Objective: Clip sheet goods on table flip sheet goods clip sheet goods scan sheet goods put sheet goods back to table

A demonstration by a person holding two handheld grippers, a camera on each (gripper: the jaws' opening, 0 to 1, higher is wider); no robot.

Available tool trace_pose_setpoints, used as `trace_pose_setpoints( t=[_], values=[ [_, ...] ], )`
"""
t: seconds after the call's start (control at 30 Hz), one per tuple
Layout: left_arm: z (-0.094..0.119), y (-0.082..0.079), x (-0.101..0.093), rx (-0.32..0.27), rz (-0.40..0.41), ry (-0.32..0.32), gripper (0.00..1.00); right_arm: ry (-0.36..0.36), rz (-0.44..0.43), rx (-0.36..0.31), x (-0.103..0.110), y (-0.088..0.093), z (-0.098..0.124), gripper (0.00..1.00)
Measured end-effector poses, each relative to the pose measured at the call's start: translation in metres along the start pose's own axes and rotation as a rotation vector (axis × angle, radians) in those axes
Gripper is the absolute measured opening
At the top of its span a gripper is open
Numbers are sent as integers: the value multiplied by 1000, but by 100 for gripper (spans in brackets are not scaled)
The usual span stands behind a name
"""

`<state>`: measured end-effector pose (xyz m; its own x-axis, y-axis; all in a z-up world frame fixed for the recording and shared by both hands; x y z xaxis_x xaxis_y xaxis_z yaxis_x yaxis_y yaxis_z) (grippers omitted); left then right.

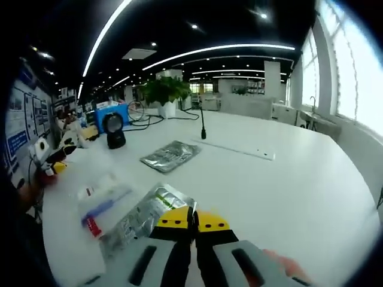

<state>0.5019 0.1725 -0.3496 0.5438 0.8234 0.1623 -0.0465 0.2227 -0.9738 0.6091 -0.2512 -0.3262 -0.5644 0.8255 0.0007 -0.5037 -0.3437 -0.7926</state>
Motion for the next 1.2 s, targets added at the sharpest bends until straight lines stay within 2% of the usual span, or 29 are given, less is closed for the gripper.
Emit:
trace_pose_setpoints(
  t=[0.3,0.67,0.77,0.8,0.83,0.87,0.9,1.03,1.2],
  values=[
    [0,0,0,0,1,1,45,-20,6,-80,19,-22,19,0],
    [1,-1,-1,1,1,1,46,-57,-14,-158,35,-38,34,0],
    [1,1,5,16,16,-30,48,-66,-23,-174,40,-41,38,0],
    [1,1,7,16,24,-28,46,-67,-21,-175,42,-42,38,0],
    [1,1,5,15,54,-23,40,-68,-19,-175,43,-42,39,0],
    [2,2,4,25,56,-14,29,-68,-17,-176,44,-43,39,0],
    [1,2,3,31,57,-17,24,-70,-14,-177,44,-43,39,0],
    [1,3,0,44,33,-19,27,-69,-9,-180,44,-46,39,0],
    [2,3,0,47,37,-13,22,-71,-10,-192,46,-48,39,0]
  ],
)
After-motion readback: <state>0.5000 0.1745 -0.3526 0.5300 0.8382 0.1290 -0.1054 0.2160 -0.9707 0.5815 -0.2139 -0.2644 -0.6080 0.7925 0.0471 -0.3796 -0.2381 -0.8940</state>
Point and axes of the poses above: the point that each gripper's makers call its tool centre point, and the gripper's own axes: z roughly backward along the fingers, x roughly to its left, y roughly out of its underside, the point moved 7 cm from there along z, roughly backward along the fingers, and after that the axes turned 13 degrees about x, right-handed, at the moved point
